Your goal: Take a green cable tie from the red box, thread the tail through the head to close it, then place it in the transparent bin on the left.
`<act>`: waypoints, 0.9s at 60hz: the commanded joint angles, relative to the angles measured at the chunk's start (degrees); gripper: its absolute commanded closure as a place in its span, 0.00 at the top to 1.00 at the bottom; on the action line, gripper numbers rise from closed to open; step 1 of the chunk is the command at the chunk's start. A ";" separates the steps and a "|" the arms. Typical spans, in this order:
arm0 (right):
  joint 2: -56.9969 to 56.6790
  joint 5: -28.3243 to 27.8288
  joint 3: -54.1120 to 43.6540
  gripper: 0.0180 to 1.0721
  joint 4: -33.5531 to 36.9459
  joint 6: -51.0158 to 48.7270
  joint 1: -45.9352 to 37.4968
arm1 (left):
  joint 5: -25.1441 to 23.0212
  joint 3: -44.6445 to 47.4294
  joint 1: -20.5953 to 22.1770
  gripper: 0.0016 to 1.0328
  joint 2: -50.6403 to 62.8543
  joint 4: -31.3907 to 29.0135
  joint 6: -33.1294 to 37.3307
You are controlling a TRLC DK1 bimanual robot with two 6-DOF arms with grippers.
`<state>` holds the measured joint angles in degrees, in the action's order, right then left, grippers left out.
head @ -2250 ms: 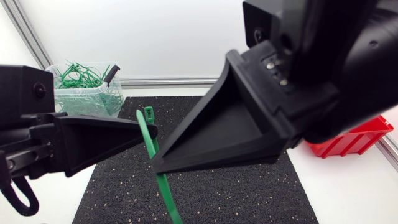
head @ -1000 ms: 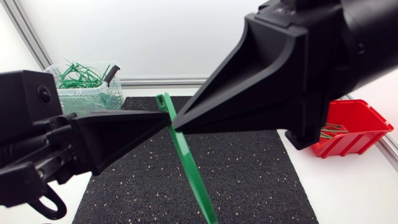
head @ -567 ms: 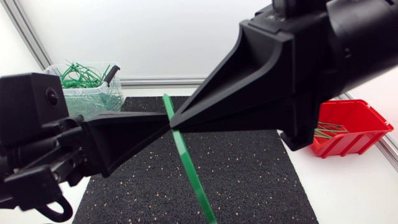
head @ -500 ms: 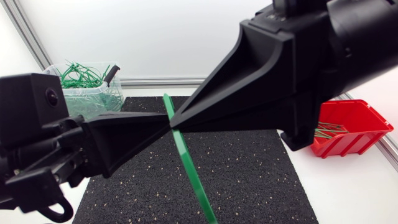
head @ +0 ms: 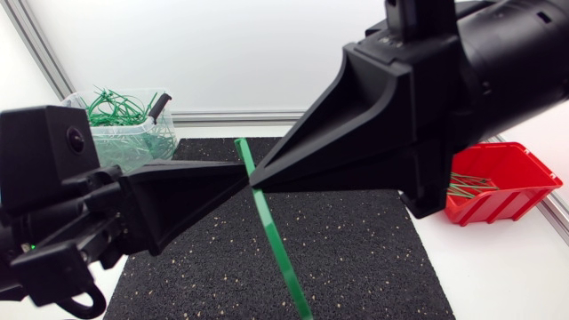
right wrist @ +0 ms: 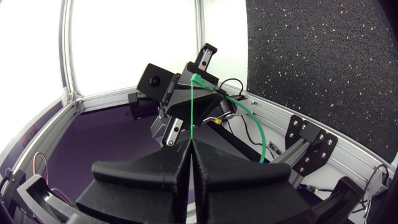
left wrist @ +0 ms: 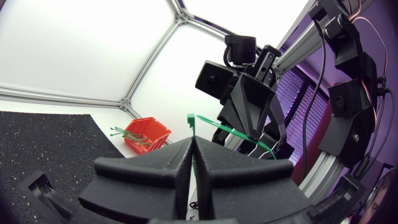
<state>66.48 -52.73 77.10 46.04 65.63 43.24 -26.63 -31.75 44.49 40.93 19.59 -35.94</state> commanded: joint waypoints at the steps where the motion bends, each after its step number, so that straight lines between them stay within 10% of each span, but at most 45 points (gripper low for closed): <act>1: -0.74 -0.53 -1.69 0.05 -0.69 1.79 -0.44 | 0.27 -0.60 0.16 0.04 0.21 1.41 0.79; 54: -1.61 -0.18 -3.54 0.05 -1.83 1.79 -0.35 | 0.79 -1.56 -0.37 0.04 1.35 1.41 1.58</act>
<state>65.45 -52.71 74.96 44.75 65.84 43.00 -26.24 -31.77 44.38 41.69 19.62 -34.70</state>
